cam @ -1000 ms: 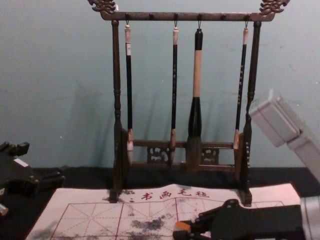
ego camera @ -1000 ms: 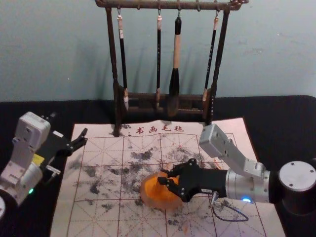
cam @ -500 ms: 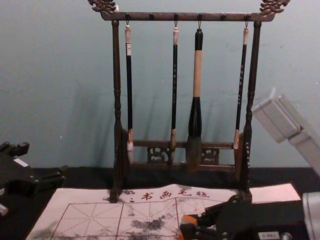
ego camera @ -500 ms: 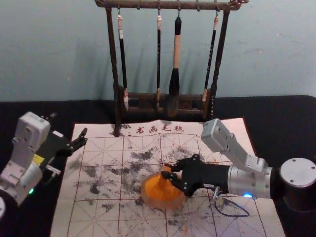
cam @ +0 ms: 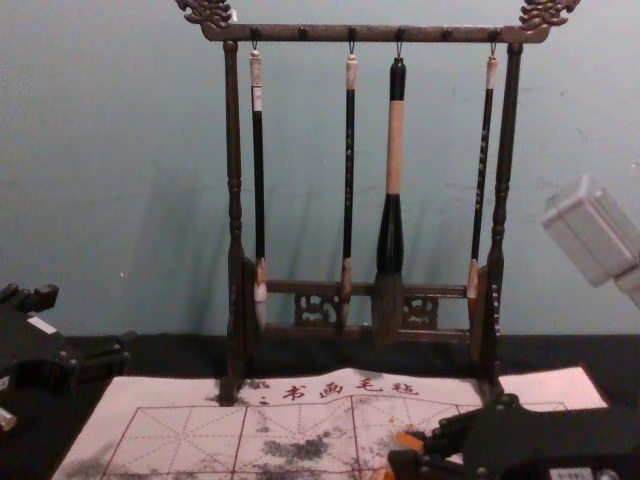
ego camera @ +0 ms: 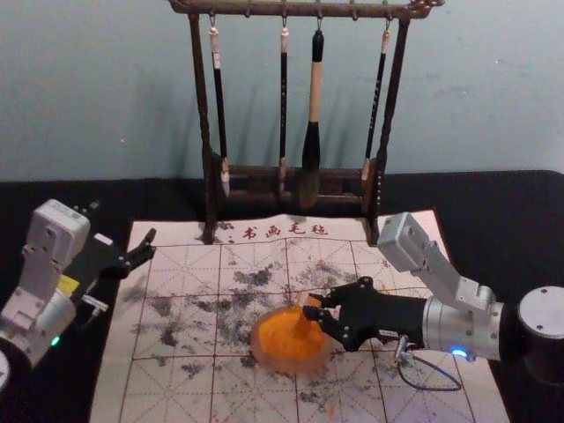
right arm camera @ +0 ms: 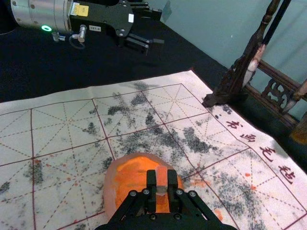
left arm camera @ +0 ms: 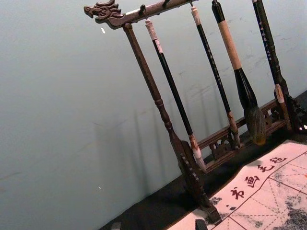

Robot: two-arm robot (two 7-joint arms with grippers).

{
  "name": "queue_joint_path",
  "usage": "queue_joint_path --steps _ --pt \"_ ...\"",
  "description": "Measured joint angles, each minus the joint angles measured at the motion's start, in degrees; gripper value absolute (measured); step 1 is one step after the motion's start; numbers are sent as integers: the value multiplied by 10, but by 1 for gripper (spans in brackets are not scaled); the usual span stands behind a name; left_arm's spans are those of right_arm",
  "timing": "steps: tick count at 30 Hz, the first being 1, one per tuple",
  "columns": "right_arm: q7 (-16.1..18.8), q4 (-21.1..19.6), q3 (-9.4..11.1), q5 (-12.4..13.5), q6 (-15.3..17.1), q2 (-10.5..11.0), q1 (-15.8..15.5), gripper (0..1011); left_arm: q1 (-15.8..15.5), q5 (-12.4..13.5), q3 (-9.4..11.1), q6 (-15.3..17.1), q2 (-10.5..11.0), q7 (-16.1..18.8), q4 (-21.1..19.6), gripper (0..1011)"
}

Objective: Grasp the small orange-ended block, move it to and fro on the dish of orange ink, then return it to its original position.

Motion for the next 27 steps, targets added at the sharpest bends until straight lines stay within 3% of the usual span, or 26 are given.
queue_joint_path --steps 12,27 --pt "3 -38 6 13 8 21 -24 106 0 0 0 0 0 0 0 1001" --pt "11 -50 -9 14 9 21 -23 106 0 0 0 0 0 0 0 1001"
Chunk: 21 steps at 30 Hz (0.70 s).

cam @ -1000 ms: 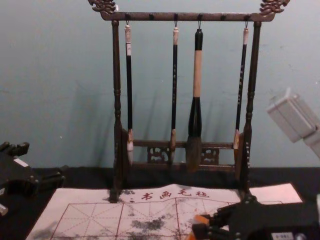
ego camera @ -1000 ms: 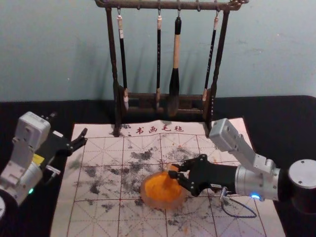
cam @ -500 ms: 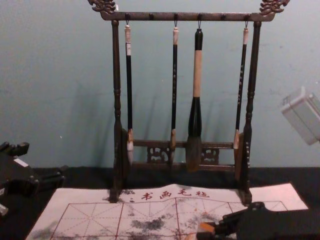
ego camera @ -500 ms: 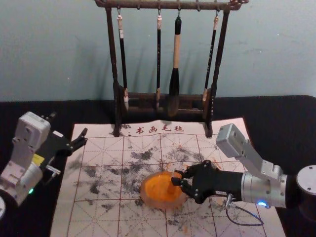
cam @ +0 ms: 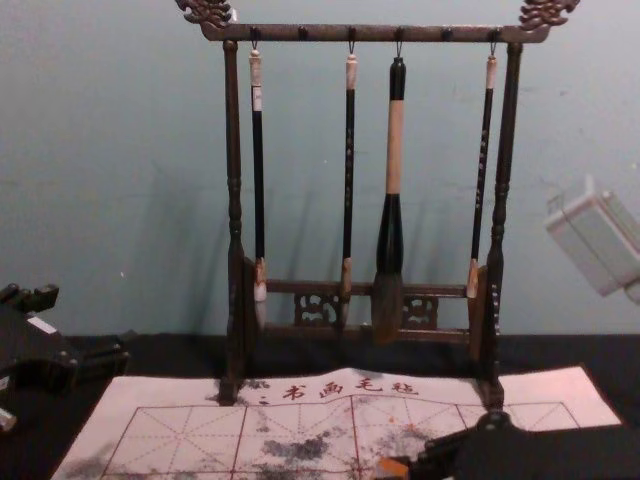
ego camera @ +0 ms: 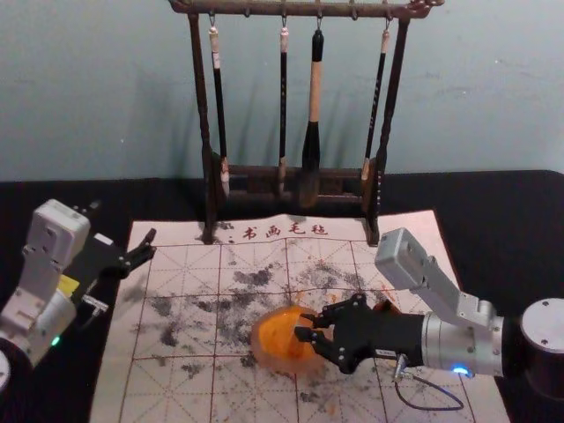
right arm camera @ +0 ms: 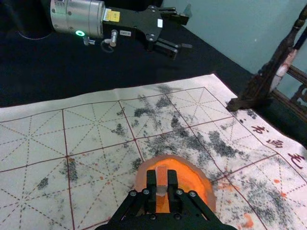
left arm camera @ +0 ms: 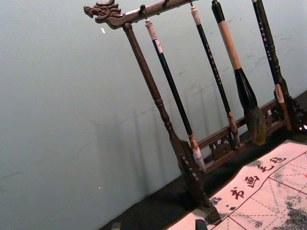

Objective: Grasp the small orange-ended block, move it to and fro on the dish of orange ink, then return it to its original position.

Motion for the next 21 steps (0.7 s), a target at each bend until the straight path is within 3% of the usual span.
queue_joint_path --steps 21 --pt "-4 41 -17 -21 0 -28 34 105 0 0 0 0 0 0 0 1001"
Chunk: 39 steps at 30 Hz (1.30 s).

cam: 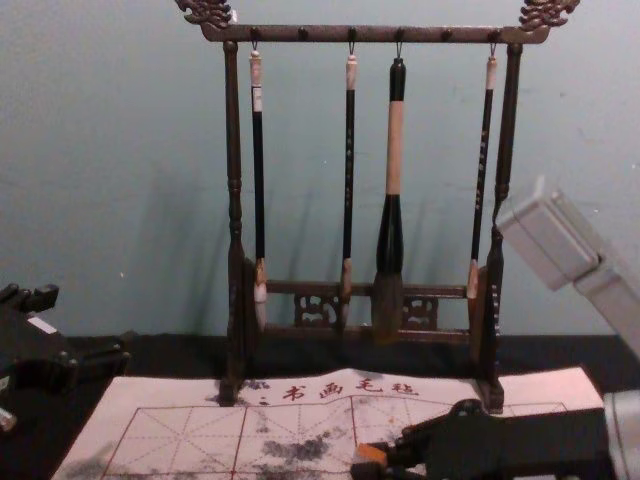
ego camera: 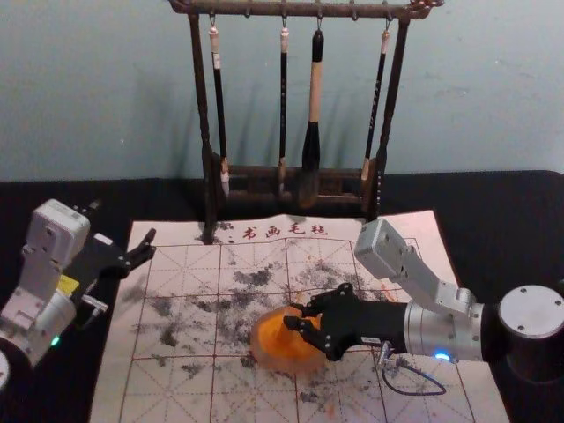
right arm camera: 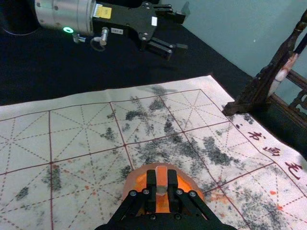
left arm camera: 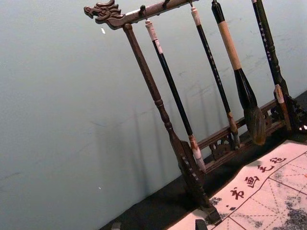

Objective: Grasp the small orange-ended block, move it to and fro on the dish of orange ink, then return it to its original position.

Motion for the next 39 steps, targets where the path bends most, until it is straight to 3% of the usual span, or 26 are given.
queue_joint_path --steps 17,39 --pt "-8 16 8 -7 4 -5 8 105 0 0 0 0 0 0 0 1001" --pt "-7 -13 25 -3 11 25 -12 105 0 0 0 0 0 0 0 1001"
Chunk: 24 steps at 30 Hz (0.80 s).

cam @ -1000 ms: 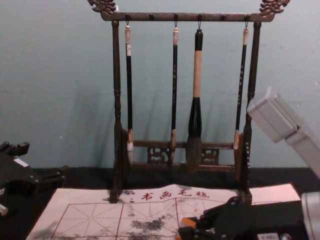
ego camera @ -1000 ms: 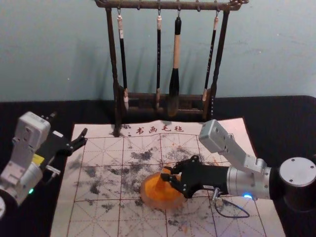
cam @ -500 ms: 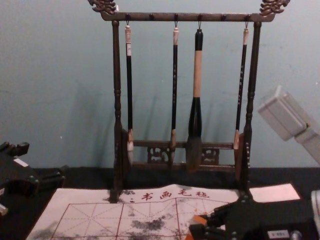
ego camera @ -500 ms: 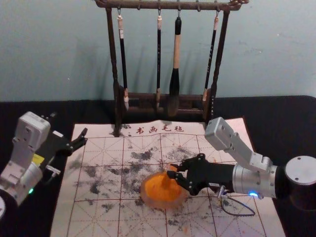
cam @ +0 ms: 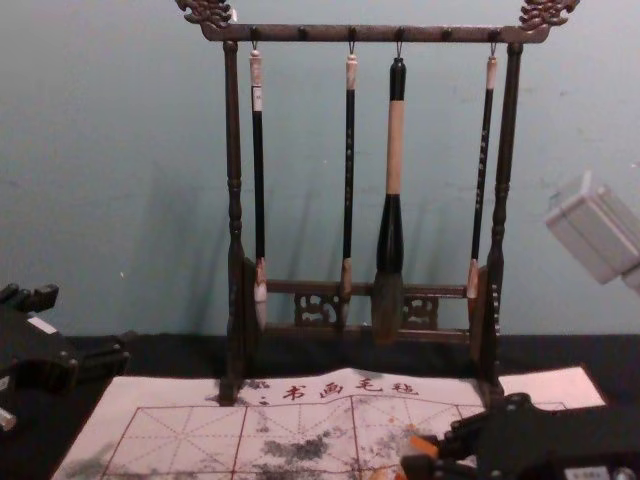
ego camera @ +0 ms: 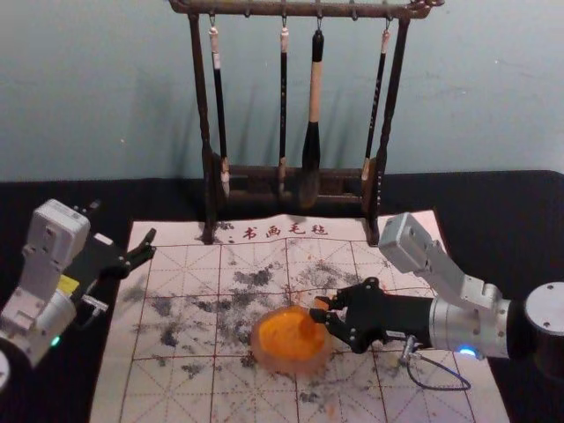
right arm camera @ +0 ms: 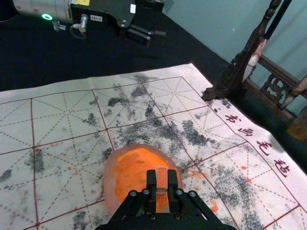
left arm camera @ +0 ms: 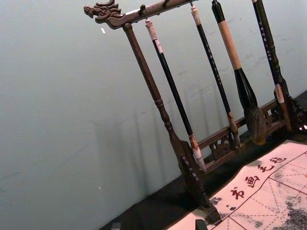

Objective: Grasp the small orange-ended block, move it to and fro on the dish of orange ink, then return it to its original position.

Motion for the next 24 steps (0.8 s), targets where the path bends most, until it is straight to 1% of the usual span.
queue_joint_path --steps 12,18,24 --pt "9 -35 2 10 3 22 -19 106 0 0 0 0 0 0 0 1001" --pt "11 -41 -1 12 3 25 -21 105 0 0 0 0 0 0 0 1001" --pt "13 -42 -6 12 3 23 -19 106 0 0 0 0 0 0 0 1001"
